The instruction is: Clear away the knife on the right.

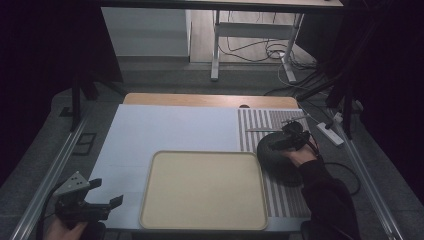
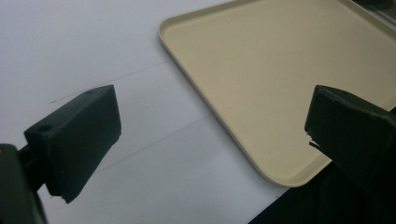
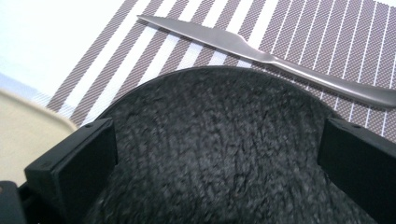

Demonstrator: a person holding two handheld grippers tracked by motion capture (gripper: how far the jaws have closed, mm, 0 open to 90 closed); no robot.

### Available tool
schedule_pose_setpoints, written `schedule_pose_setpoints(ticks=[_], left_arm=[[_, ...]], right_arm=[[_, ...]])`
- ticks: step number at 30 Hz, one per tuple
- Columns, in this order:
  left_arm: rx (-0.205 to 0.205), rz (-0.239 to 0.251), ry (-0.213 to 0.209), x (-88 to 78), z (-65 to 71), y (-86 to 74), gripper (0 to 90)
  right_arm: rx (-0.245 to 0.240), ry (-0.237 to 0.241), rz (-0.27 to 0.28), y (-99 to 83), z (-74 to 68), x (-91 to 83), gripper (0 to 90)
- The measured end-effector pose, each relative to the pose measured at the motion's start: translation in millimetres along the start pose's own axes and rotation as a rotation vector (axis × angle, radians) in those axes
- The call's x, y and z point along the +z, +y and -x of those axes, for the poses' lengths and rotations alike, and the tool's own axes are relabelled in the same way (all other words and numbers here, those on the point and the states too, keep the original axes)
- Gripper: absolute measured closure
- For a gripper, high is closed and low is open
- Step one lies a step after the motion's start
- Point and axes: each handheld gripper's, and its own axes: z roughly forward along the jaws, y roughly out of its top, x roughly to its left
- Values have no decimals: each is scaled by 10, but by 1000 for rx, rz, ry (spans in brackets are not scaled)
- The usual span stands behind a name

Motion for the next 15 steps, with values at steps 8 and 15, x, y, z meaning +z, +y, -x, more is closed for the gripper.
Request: schedule_pose_setpoints(ticks=[8,15], left_arm=[[-1,-1,-1,1,-2,1,31],[-3,0,-3,2,-5,0,31]], right_arm=[[1,-14,-16,107,70,131,0],[-29,-27,-42,185,95,220,10]])
